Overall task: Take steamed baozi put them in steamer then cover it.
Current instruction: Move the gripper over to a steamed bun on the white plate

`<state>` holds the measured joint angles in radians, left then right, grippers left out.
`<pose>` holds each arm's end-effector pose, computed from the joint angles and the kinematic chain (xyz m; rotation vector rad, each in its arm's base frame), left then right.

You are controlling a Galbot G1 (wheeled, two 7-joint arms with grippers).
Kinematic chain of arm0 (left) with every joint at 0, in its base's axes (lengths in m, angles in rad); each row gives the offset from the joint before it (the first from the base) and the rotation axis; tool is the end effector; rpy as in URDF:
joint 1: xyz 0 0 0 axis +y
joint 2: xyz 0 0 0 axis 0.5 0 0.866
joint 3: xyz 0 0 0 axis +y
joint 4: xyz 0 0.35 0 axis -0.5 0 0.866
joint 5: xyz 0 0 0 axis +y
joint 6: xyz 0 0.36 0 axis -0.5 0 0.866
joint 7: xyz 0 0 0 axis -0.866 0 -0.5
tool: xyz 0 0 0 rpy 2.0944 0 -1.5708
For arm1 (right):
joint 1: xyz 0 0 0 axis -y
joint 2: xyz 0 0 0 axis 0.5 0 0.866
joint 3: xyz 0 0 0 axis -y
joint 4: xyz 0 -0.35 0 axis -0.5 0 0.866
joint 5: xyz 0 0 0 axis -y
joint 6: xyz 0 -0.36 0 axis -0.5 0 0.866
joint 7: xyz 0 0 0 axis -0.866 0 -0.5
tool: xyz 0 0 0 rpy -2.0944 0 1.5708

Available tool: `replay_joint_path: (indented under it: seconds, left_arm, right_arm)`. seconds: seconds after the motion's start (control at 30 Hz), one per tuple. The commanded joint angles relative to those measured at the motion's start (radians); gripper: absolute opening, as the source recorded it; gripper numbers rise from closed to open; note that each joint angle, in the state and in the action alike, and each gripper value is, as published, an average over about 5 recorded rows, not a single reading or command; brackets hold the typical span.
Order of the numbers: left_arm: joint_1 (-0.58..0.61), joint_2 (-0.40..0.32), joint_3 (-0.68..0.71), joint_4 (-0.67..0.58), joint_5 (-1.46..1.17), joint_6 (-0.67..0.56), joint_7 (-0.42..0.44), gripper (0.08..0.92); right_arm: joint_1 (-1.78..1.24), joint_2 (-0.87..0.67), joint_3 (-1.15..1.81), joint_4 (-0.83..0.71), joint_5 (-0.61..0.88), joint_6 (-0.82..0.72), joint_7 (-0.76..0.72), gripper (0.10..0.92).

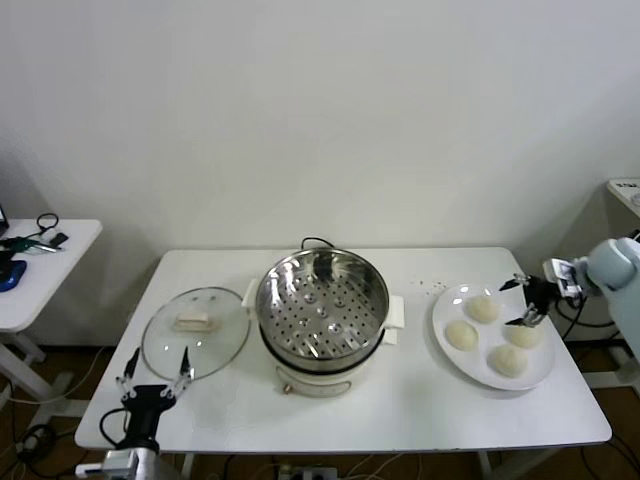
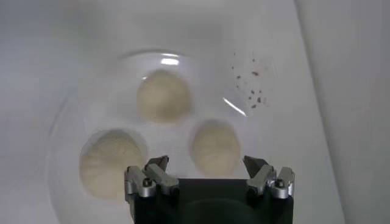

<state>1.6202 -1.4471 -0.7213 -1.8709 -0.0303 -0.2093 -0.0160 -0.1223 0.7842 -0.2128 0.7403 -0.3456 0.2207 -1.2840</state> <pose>0.1568 0.0971 -0.3789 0.1987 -3.0756 -0.2755 0.5478 -0.3208 -0.1876 1.2322 -1.5455 1.2437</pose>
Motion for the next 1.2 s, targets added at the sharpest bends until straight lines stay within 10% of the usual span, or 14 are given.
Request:
replay_joint_path:
  seconds: [0.03, 0.53, 1.2]
  left_arm:
    - [0.003, 0.002, -0.001, 0.002, -0.001, 0.002, 0.000, 0.823]
    - [0.014, -0.010, 0.005, 0.004, 0.003, -0.006, 0.010, 0.823]
    - [0.017, -0.006, 0.001, 0.027, -0.002, -0.019, 0.009, 0.823]
  right_arm:
    - [0.187, 0.172, -0.106, -0.268, -0.221, 0.059, -0.075, 0.823]
    - [0.122, 0.301, 0.081, -0.385, -0.468, 0.140, 0.188, 0.823]
    - [0.093, 0.328, 0.107, -0.402, -0.521, 0.107, 0.171, 0.823]
